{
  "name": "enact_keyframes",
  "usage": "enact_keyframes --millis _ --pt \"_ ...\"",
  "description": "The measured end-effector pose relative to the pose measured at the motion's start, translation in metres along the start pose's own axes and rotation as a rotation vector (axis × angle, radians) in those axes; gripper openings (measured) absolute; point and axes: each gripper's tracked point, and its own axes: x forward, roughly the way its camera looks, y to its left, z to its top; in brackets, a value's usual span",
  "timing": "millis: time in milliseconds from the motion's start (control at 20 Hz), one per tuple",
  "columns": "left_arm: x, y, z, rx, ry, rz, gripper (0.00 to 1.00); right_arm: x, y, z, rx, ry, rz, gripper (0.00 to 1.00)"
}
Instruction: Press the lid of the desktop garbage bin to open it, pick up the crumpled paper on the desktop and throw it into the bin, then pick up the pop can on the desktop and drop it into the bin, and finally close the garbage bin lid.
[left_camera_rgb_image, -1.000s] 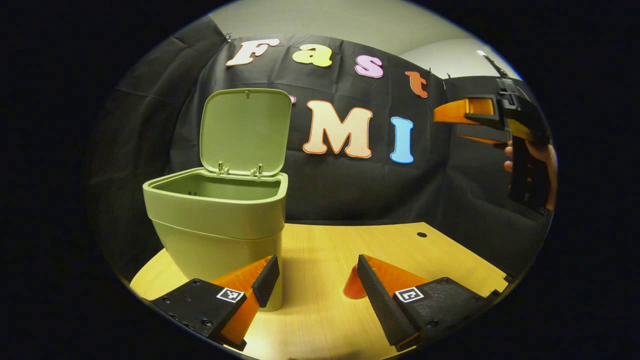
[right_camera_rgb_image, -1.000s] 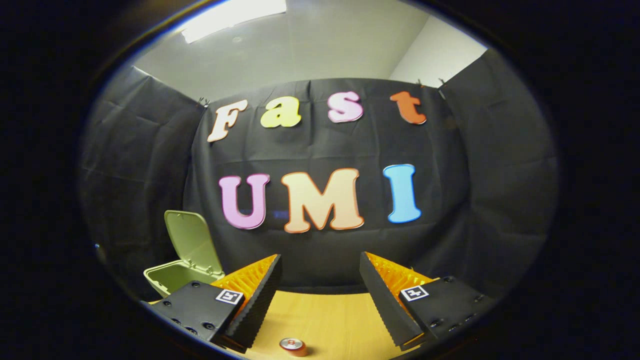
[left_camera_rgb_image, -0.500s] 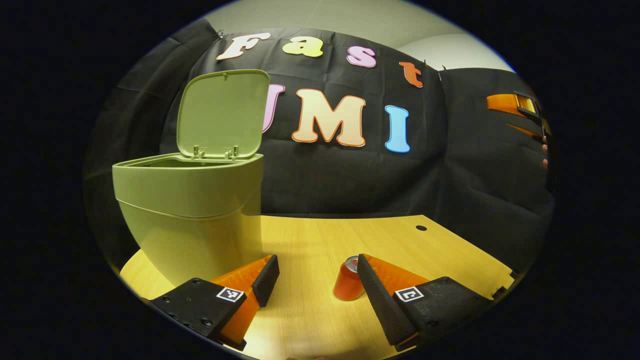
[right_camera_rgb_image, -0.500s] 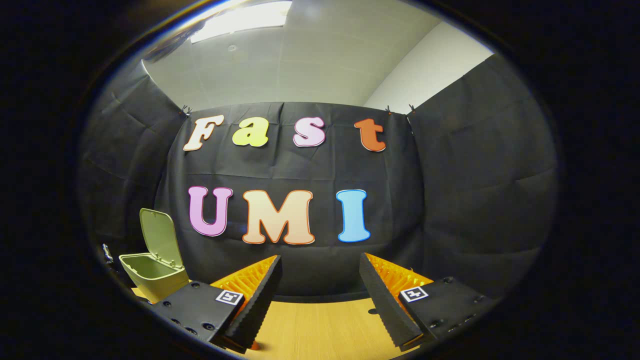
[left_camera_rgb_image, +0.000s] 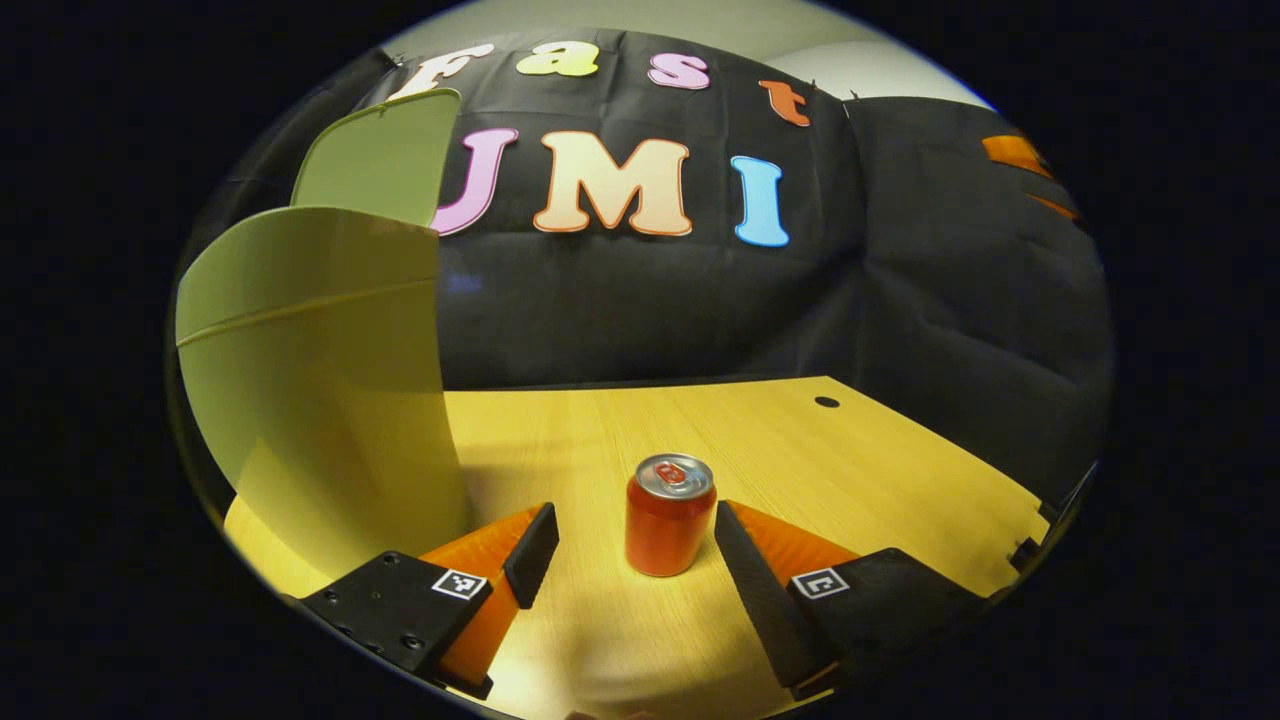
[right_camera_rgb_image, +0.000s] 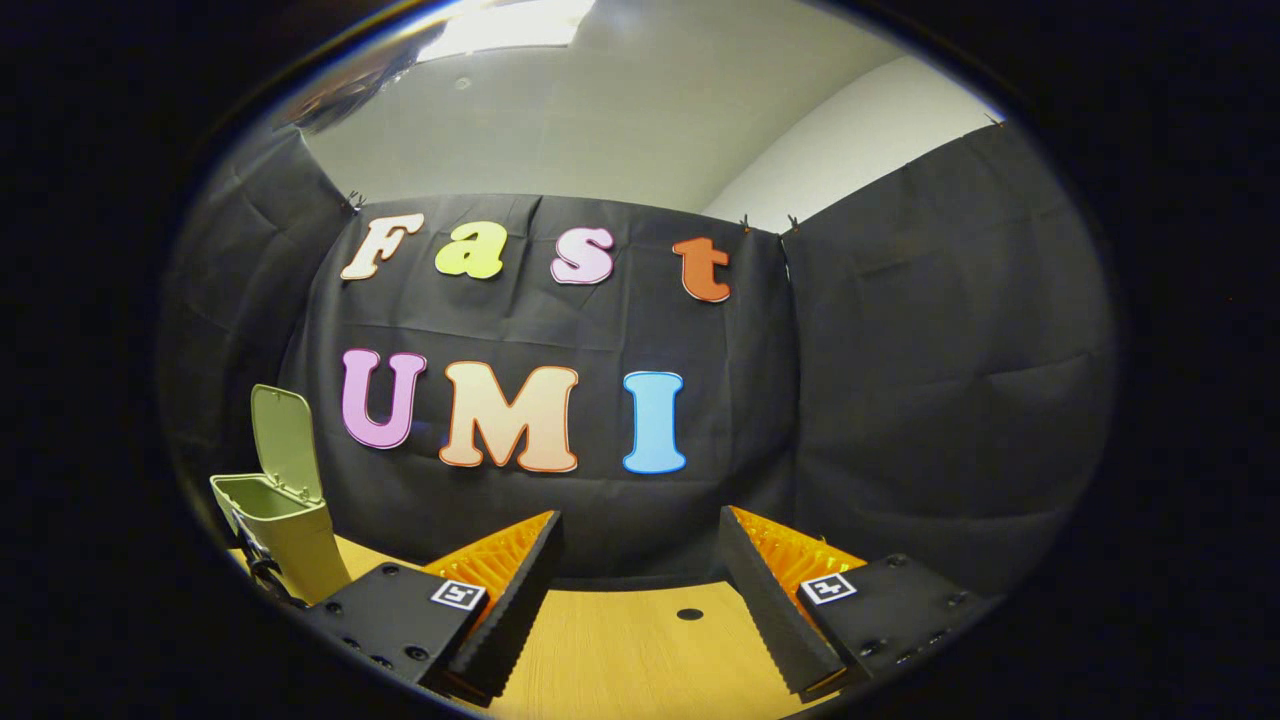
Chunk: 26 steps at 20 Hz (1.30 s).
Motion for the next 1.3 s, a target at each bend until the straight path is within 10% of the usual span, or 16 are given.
enact_keyframes --millis 1050,1300 --pt "0.097 -0.018 -0.033 -0.003 0.029 -0.059 0.94 0.007 -0.022 -0.087 -0.061 0.189 -0.033 0.98" --pt "0.100 -0.017 -0.036 -0.018 0.033 -0.061 0.82 0.014 -0.016 -0.092 -0.067 0.195 -0.010 0.98"
